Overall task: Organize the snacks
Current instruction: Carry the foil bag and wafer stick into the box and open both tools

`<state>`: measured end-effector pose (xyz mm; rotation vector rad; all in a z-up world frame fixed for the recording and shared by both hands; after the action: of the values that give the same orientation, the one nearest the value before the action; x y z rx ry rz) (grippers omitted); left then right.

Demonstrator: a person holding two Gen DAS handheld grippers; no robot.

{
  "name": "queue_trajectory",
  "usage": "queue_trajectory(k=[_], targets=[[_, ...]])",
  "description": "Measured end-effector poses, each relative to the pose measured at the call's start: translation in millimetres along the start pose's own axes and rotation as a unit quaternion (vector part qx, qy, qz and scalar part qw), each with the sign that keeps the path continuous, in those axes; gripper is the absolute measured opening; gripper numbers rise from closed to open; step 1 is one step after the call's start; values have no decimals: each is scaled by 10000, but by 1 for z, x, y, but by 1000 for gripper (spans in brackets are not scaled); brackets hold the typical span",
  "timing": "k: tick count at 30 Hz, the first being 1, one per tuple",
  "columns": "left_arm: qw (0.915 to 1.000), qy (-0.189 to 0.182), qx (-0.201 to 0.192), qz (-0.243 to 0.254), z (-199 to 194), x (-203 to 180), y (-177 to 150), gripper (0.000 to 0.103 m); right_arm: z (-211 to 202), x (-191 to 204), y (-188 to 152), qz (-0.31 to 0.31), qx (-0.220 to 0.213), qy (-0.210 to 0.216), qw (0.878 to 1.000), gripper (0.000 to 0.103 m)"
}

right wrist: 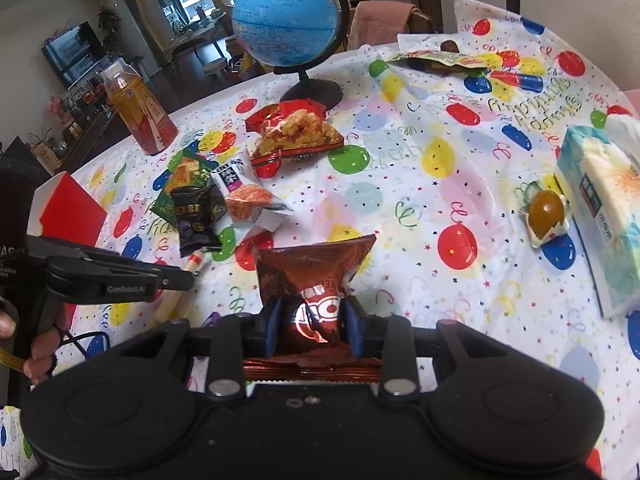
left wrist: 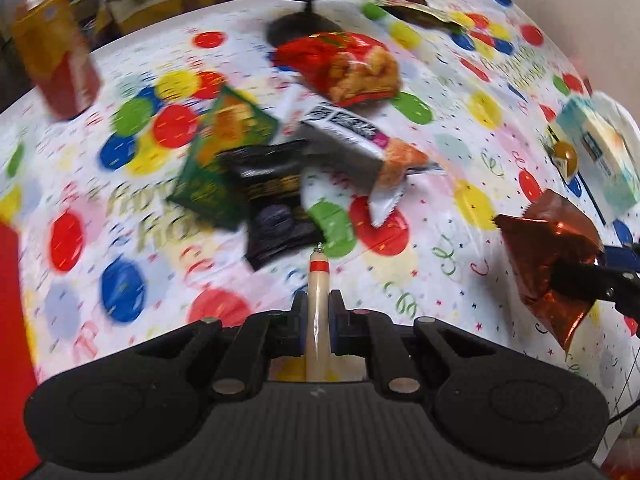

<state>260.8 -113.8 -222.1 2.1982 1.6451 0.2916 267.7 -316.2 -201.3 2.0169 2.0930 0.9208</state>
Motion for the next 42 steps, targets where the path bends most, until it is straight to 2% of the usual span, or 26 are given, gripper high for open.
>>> queue_trajectory(k=[12, 19, 23, 33, 42], targets=[[9960, 138, -472, -746, -88, 30, -44, 10, -40, 69, -19, -330, -169, 59, 9993, 32], [9922, 268, -716, -986, -140, 60, -70, 10, -57, 134, -28, -728, -286, 286, 9965, 32], [9898, 474, -856, -1031, -168, 80, -82, 10, -60, 176, -32, -987, -333, 441, 9936, 32], [9804, 836, -1207, -1313, -222, 145, -112, 10, -54, 278, -36, -1551, -455, 798, 9836, 32], [9707, 1253, -1260, -1615, -246, 216, -141, 10, -25, 350, -41, -1864, -377, 984, 9768, 32]])
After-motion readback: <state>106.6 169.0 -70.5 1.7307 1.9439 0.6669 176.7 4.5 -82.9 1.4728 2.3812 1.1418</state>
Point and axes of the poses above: each gripper's, at about its wrist camera, not at the fingertips, and z roughly the way its jaws point, x to its left, y to its top, the point moved 5 cm from there along z, roughly the way its jaws point, and after that the axes turned 9 degrees about z, right-handed, at the moved point
